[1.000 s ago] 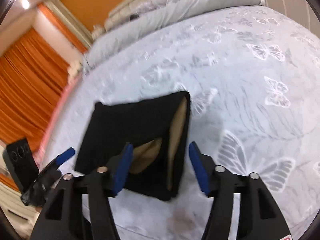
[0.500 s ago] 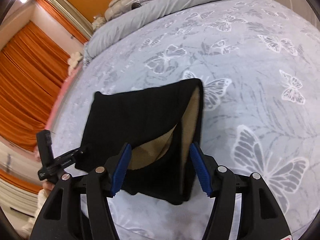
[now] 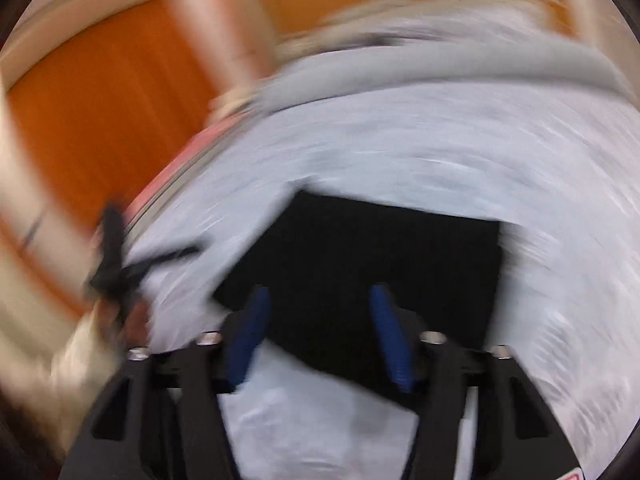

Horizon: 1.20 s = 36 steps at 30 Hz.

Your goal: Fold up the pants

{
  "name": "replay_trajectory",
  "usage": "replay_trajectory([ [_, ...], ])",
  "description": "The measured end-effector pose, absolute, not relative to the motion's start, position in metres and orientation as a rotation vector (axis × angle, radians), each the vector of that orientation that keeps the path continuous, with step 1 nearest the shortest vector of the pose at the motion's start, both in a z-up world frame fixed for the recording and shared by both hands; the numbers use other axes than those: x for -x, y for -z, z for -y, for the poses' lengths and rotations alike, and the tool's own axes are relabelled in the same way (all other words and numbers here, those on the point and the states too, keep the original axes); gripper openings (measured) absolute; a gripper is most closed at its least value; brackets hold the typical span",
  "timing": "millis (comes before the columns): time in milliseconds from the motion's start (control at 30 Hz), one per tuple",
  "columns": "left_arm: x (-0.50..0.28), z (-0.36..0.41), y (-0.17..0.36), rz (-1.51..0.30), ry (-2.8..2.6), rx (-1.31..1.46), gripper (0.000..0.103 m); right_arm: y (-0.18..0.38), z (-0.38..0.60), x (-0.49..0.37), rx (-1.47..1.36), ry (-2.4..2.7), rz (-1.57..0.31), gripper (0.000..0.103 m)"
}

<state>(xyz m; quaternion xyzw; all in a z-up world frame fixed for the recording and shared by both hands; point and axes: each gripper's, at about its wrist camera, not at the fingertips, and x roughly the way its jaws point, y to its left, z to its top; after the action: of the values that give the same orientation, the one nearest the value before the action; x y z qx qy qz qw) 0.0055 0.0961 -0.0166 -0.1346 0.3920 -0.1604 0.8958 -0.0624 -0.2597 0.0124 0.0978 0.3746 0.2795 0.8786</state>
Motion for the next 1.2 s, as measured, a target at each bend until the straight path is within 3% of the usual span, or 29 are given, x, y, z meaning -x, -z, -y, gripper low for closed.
replay_trajectory([
  [67, -0.005, -0.106, 0.011, -0.783, 0.267, 0.274, 0.08, 0.003, 0.195, 0.064, -0.107, -0.731, -0.844, 0.036],
  [200, -0.011, -0.121, 0.009, -0.794, 0.181, 0.291, 0.08, 0.054, 0.096, 0.053, 0.043, -0.808, -0.988, 0.013],
  [433, -0.006, -0.131, -0.001, -0.757, 0.126, 0.253, 0.082, 0.083, 0.063, 0.004, -0.022, -0.716, -1.019, 0.008],
  [533, -0.005, -0.128, -0.005, -0.733, 0.101, 0.203, 0.082, 0.088, 0.026, 0.006, 0.079, -0.699, -0.978, 0.031],
  [567, -0.003, -0.126, -0.007, -0.724, 0.098, 0.187, 0.082, 0.09, 0.014, 0.009, 0.119, -0.699, -0.967, 0.043],
  [600, -0.003, -0.125, -0.009, -0.719, 0.095, 0.175, 0.083, 0.091, 0.008, 0.009, 0.14, -0.698, -0.96, 0.046],
  [867, -0.003, -0.117, -0.011, -0.716, 0.067, 0.112, 0.087, 0.065, 0.038, 0.021, 0.023, -0.804, -0.986, 0.043],
  [1067, -0.006, -0.106, -0.004, -0.749, 0.083, 0.087, 0.087, 0.014, 0.142, 0.037, -0.154, -0.713, -0.836, 0.043],
  [1200, -0.009, -0.086, 0.004, -0.778, 0.106, 0.056, 0.087, 0.002, 0.229, 0.029, -0.285, -0.43, -0.759, 0.057],
])
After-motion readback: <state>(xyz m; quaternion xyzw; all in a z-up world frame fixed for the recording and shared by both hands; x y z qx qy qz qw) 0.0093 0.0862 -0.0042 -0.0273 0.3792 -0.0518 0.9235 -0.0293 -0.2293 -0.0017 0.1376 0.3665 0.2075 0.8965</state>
